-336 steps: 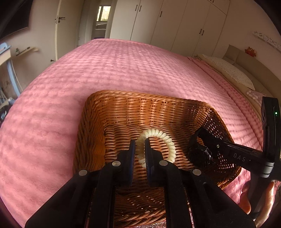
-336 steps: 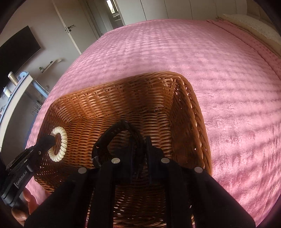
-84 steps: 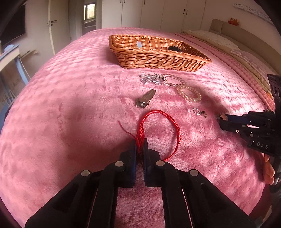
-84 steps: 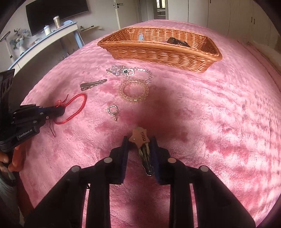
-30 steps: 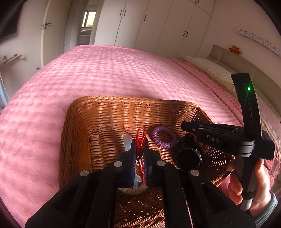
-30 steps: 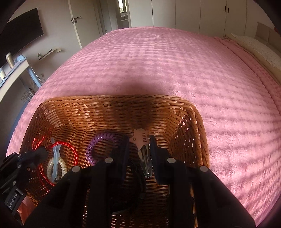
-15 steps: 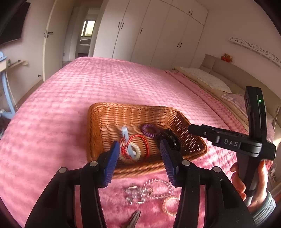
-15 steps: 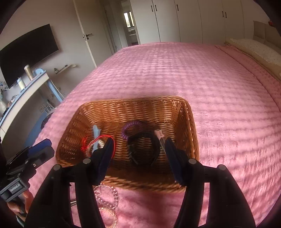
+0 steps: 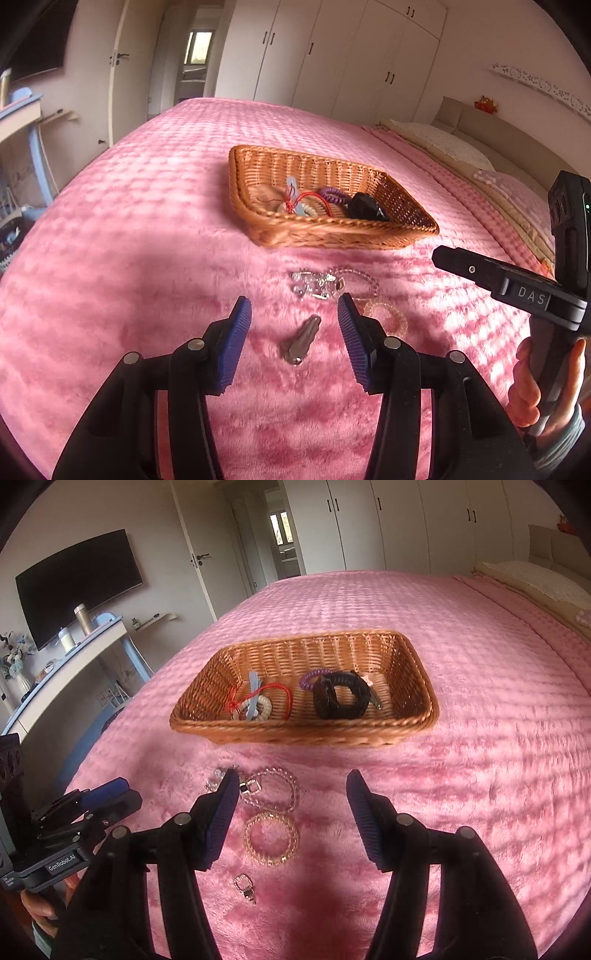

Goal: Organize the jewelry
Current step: 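Grasp the silver hair clip with the left tool while the right tool grasps the beaded bracelet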

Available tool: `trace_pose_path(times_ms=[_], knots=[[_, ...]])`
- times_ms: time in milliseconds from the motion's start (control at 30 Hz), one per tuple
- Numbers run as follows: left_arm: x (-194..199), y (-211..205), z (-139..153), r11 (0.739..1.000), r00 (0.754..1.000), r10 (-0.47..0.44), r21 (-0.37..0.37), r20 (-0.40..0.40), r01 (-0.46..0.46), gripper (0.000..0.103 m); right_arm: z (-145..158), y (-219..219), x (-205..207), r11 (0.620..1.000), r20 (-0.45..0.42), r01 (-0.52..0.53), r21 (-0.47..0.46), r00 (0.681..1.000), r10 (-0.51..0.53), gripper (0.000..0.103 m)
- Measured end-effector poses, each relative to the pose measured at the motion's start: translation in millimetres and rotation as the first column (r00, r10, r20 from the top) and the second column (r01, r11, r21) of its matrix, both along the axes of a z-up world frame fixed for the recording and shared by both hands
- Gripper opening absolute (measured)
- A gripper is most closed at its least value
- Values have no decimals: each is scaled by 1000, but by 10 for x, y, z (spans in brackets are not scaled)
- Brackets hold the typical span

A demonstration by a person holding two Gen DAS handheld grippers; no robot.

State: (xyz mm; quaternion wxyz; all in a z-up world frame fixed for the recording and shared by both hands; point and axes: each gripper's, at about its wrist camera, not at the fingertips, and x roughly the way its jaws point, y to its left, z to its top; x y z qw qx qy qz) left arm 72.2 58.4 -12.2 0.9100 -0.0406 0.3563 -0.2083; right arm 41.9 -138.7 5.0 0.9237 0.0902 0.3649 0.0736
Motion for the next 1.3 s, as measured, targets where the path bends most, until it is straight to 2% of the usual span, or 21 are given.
trace_pose_path(times_ms=[133, 300, 467, 600, 667, 700, 800, 967, 1233, 1267, 1300], knots=[[-73, -57, -135, 998, 999, -27, 57, -18, 28, 47, -231, 40, -8, 1000, -40, -1, -9, 999, 1, 54], [-50, -110, -314, 993, 998, -45, 106, -44, 49, 47, -389, 105, -2, 1000, -76, -22, -12, 997, 21, 38], [-12, -223, -409, 984, 993, -93, 148, -75, 103, 47, -475, 176, 30, 998, -103, -42, -38, 994, 38, 37], [-33, -291, -423, 977, 990, -116, 170, -77, 128, 44, -539, 215, 70, 998, -128, -50, -50, 991, 43, 29], [-57, -310, -409, 975, 987, -141, 162, -72, 151, 36, -560, 238, 90, 997, -136, -56, -54, 990, 48, 21], [-75, -315, -405, 974, 985, -156, 157, -73, 165, 33, -572, 245, 96, 997, -139, -57, -58, 989, 48, 21], [-124, -335, -386, 970, 980, -186, 144, -69, 194, 31, -578, 249, 91, 997, -135, -59, -59, 990, 51, 20], [-11, -287, -423, 980, 989, -113, 155, -93, 127, 31, -586, 237, 101, 997, -135, -67, -44, 989, 60, 20], [91, -445, -484, 969, 990, -95, 217, -100, 115, 34, -629, 337, 188, 993, -160, -66, -97, 986, 50, 20], [82, -453, -483, 968, 991, -94, 225, -94, 113, 32, -634, 340, 189, 993, -162, -68, -101, 985, 51, 20], [73, -458, -481, 967, 992, -92, 230, -88, 110, 25, -635, 344, 187, 992, -161, -68, -103, 986, 51, 20]])
